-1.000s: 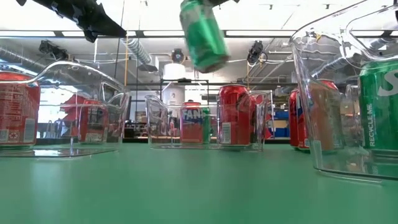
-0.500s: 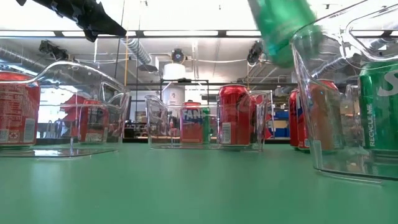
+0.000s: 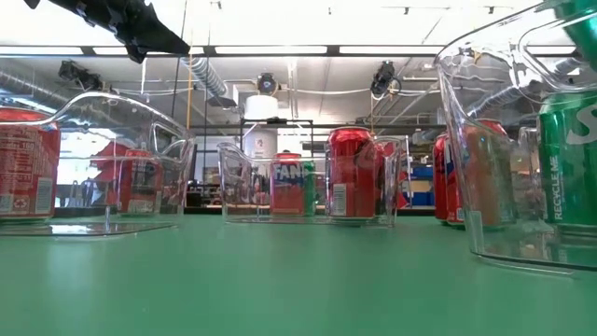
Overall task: Sort soda cans
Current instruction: Put the bottom green soda can into the bottom right transparent bin
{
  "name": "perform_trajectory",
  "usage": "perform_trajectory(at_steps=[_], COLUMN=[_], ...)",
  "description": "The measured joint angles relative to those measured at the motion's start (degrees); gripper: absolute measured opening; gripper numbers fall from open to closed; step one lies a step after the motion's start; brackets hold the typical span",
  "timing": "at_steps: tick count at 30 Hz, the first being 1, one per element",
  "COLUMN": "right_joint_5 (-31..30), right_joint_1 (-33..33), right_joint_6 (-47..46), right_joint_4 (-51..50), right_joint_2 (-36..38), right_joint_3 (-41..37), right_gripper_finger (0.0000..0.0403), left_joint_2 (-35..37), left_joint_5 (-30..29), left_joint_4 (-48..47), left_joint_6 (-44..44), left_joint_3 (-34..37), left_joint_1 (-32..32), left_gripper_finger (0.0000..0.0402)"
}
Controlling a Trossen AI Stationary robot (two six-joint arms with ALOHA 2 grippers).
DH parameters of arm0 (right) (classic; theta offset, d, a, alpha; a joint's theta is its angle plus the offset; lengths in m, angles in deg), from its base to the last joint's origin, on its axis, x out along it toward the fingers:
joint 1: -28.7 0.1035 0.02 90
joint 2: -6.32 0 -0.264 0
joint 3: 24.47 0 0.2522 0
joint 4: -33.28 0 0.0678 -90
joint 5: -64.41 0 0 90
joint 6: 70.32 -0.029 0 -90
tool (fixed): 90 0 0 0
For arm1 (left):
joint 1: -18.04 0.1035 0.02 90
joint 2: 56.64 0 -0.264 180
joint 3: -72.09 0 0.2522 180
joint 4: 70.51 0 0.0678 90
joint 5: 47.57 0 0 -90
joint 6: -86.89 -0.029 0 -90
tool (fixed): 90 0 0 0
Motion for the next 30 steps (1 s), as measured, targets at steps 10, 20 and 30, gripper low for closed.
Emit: perform_trajectory(at_steps=[10,20,30], right_joint_5=[1.7,6.0,7.0], right_joint_1=[3.1,3.4,4.1], right_joint_6=[-10.5,-15.2,-19.2], right_joint_4=[-3.0,-4.6,-0.7], right_joint_2=[-6.4,-12.4,-12.6], right_joint_3=[-0.1,-0.6,-6.5], right_gripper_finger=[0.0217,0.0216,0.0219], left_joint_2=[0.0,-0.1,-0.1], left_joint_5=[0.0,0.0,0.0], left_joint_4=[-0.2,-0.3,-2.1], left_joint_6=[0.4,0.8,2.1], left_joint_3=[0.0,0.0,0.0], left_joint_1=[0.0,0.0,0.0], left_gripper_finger=[0.0003,0.0003,0.0003])
